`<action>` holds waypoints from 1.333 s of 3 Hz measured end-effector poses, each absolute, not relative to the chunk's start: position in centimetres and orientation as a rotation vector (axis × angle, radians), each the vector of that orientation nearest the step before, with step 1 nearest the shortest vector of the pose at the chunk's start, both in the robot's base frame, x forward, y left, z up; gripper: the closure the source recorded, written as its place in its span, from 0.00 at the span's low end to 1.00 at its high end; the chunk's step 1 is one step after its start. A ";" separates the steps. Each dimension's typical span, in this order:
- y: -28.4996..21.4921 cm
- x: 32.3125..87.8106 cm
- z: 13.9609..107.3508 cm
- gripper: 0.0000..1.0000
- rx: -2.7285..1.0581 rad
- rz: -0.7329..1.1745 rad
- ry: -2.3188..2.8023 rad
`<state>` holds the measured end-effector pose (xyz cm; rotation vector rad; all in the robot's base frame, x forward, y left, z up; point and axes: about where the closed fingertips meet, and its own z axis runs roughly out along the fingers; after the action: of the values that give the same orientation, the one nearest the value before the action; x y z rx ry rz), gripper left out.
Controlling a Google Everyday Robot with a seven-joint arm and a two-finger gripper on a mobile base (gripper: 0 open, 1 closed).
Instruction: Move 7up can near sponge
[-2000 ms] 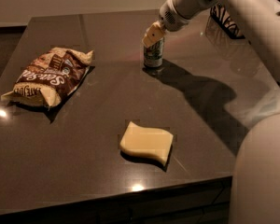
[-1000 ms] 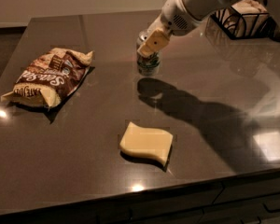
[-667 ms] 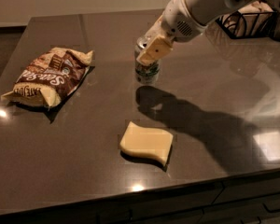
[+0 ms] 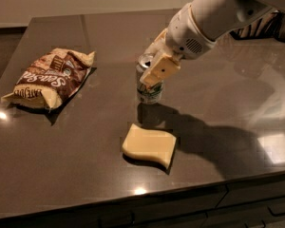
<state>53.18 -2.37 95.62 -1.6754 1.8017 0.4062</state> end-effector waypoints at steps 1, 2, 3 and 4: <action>-2.3 51.1 94.4 1.00 -1.712 0.442 1.802; -2.2 49.4 93.7 0.82 -1.736 0.447 1.807; -2.1 48.5 93.1 0.59 -1.753 0.470 1.811; -2.0 48.5 93.2 0.36 -1.756 0.467 1.808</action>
Offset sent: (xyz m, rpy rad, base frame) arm -0.0555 -0.0007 -0.0287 -0.0350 0.0582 0.0531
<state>48.46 -1.98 93.17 -1.7559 1.8079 0.4670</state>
